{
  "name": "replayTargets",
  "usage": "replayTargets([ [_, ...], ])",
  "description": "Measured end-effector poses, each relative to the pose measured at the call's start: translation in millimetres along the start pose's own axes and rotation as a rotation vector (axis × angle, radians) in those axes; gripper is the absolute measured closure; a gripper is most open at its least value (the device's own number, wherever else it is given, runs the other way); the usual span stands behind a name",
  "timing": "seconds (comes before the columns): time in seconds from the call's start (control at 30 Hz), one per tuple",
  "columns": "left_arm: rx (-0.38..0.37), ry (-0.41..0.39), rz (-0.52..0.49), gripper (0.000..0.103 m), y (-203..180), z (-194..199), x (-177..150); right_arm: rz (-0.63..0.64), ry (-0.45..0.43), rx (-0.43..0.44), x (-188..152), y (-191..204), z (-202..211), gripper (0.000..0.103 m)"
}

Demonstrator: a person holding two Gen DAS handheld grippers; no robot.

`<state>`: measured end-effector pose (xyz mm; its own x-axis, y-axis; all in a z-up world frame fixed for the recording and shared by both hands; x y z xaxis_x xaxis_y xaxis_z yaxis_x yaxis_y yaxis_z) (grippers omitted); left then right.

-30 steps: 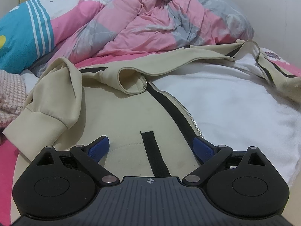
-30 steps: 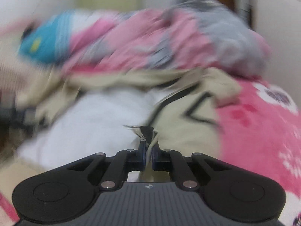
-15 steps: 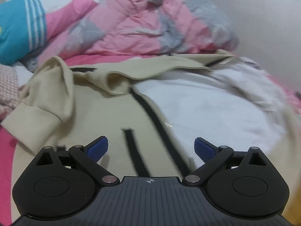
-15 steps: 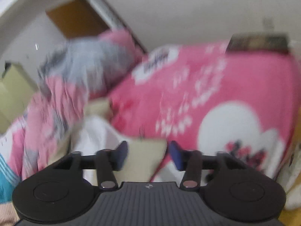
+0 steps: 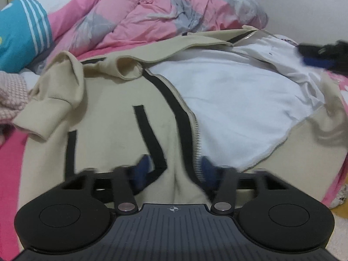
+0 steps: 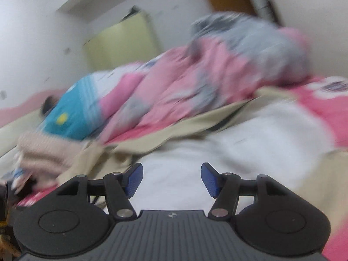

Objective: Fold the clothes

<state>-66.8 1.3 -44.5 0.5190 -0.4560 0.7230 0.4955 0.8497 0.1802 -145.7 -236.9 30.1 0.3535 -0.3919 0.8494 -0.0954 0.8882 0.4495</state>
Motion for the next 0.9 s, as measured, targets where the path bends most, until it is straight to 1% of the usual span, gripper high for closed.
replayTargets([
  [0.03,0.013,0.002,0.011,0.089,5.9,1.1,1.0,-0.014,0.017,0.016,-3.7,1.7,-11.8,0.041],
  [0.07,0.028,0.003,0.026,0.09,12.7,2.1,2.3,-0.03,0.035,0.031,-7.1,2.8,-23.4,0.042],
  [0.1,0.046,0.001,0.046,0.092,21.3,4.1,4.6,-0.036,0.06,0.021,-12.4,1.5,-32.2,0.042],
  [0.13,0.08,-0.019,0.065,0.093,34.0,8.7,9.8,-0.04,0.086,0.007,-18.0,-0.2,-40.5,0.042],
  [0.2,0.168,-0.078,0.096,0.094,63.8,21.5,23.1,-0.049,0.139,-0.022,-29.1,-3.5,-56.8,0.043],
  [0.23,0.221,-0.115,0.116,0.094,82.3,30.1,31.8,-0.049,0.176,-0.047,-38.6,-7.7,-60.9,0.045],
  [0.33,0.432,-0.237,0.225,0.094,162.8,59.8,57.8,-0.032,0.164,-0.036,-47.4,-10.8,-63.6,0.045],
  [0.4,0.558,-0.278,0.349,0.094,225.1,74.5,62.9,-0.04,0.159,-0.032,-50.4,-9.9,-62.4,0.045],
  [0.43,0.612,-0.284,0.416,0.095,254.7,79.3,60.4,-0.041,0.157,-0.03,-51.5,-10.7,-61.4,0.045],
  [0.47,0.653,-0.268,0.464,0.095,279.3,77.5,51.8,-0.042,0.154,-0.027,-52.4,-11.7,-60.3,0.045],
  [0.53,0.724,-0.212,0.534,0.093,323.6,66.6,29.2,-0.045,0.151,-0.024,-52.3,-11.4,-63.8,0.045],
  [0.57,0.732,-0.16,0.558,0.091,340.0,55.3,14.6,-0.048,0.15,-0.022,-51.9,-11.7,-64.3,0.045],
  [0.63,0.691,-0.03,0.588,0.079,350.3,26.2,-20.1,-0.057,0.147,-0.017,-51.1,-12.4,-64.8,0.046],
  [0.67,0.676,0.013,0.591,0.077,349.0,18.5,-33.6,-0.061,0.146,-0.015,-50.7,-12.8,-65.0,0.046],
  [0.73,0.654,0.07,0.584,0.072,339.9,12.4,-55.1,-0.064,0.145,-0.014,-49.9,-13.1,-65.6,0.046],
  [0.77,0.649,0.071,0.594,0.067,337.2,16.6,-61.8,-0.062,0.147,-0.016,-49.6,-12.9,-66.0,0.046],
  [0.83,0.648,0.035,0.635,0.041,334.5,35.5,-69.3,-0.056,0.152,-0.02,-49.5,-12.5,-66.5,0.045],
  [0.9,0.649,-0.004,0.669,0.039,332.1,56.0,-74.7,-0.05,0.157,-0.022,-49.6,-12.2,-67.0,0.045],
])
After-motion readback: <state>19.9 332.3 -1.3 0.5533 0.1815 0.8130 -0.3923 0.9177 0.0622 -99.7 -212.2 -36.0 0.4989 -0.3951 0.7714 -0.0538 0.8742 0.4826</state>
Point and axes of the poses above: each gripper's, at about its wrist camera, not at the fingertips, and z roughly against the way its jaws point, y to its left, x to its top, the point moved 9 cm from there along -z, roughly the way its jaws point, and after that the axes turned 10 degrees about x, right-handed, at the moved point
